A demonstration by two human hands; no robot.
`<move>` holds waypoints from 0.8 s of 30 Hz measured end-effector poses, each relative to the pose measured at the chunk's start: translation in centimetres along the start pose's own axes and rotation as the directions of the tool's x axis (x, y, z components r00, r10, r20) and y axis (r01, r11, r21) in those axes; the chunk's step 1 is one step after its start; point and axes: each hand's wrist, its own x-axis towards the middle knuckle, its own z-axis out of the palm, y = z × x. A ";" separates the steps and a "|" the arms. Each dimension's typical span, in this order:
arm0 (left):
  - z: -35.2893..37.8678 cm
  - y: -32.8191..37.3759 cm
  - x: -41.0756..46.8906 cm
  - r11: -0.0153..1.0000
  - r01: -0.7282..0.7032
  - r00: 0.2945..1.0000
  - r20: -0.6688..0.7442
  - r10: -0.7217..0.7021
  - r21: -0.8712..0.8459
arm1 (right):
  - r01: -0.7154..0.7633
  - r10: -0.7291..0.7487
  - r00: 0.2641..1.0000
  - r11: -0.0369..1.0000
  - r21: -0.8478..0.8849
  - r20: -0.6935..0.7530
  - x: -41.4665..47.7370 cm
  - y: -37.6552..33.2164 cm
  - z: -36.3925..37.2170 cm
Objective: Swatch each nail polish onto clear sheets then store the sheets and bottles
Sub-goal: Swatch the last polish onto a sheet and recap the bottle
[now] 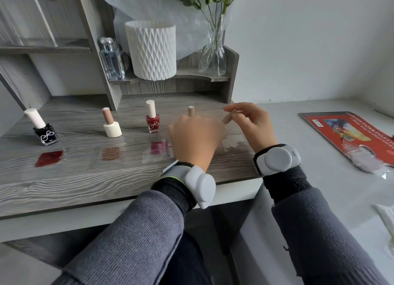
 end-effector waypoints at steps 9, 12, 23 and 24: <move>-0.2 0.1 0.0 1.000 0.010 1.000 0.025 -0.011 0.014 | -0.041 0.039 0.999 0.998 -0.051 -0.034 0.2 0.5 0.2; -0.2 0.1 0.0 1.000 0.009 1.000 0.020 -0.010 0.016 | -0.032 0.030 0.999 0.997 -0.068 -0.038 0.3 0.7 0.0; -0.2 0.1 0.1 0.997 0.067 0.997 0.036 -0.068 0.030 | 0.051 -0.055 0.998 0.992 0.115 0.030 -0.2 0.0 -0.3; -0.3 0.1 0.2 0.998 0.063 0.998 0.023 -0.064 0.028 | 0.048 -0.053 0.998 0.992 0.117 0.039 -0.2 -0.1 -0.2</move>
